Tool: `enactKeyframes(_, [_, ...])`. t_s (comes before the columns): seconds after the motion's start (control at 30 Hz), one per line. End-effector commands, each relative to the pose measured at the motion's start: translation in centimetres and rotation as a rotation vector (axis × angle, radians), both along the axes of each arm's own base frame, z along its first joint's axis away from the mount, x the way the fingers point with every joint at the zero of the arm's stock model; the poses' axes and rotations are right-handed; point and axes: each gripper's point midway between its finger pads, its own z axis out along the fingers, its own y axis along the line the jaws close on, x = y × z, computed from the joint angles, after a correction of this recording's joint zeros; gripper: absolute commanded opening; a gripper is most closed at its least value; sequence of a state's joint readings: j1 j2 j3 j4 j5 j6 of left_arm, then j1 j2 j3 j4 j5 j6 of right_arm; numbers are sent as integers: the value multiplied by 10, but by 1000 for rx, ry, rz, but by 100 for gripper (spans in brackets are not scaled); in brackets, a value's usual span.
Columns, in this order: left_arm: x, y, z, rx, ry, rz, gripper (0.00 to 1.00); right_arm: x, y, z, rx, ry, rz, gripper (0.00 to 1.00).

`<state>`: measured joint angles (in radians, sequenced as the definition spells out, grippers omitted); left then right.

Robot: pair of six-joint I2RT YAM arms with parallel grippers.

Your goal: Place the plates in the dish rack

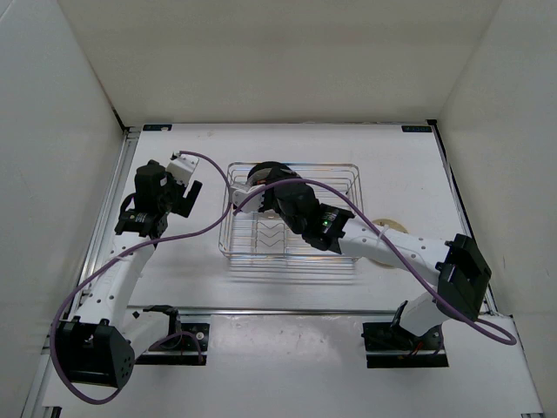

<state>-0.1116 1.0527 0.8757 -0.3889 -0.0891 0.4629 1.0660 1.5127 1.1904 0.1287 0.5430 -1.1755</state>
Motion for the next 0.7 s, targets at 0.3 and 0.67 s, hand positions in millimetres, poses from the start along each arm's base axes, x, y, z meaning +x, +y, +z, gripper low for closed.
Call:
enactKeyframes(0.3, [-2, -5, 7, -15, -26, -25, 100, -1, 9, 10, 56, 16, 12, 0])
enactKeyframes(0.67, [-4, -5, 6, -15, -26, -25, 100, 23, 13, -6, 55, 35, -10, 0])
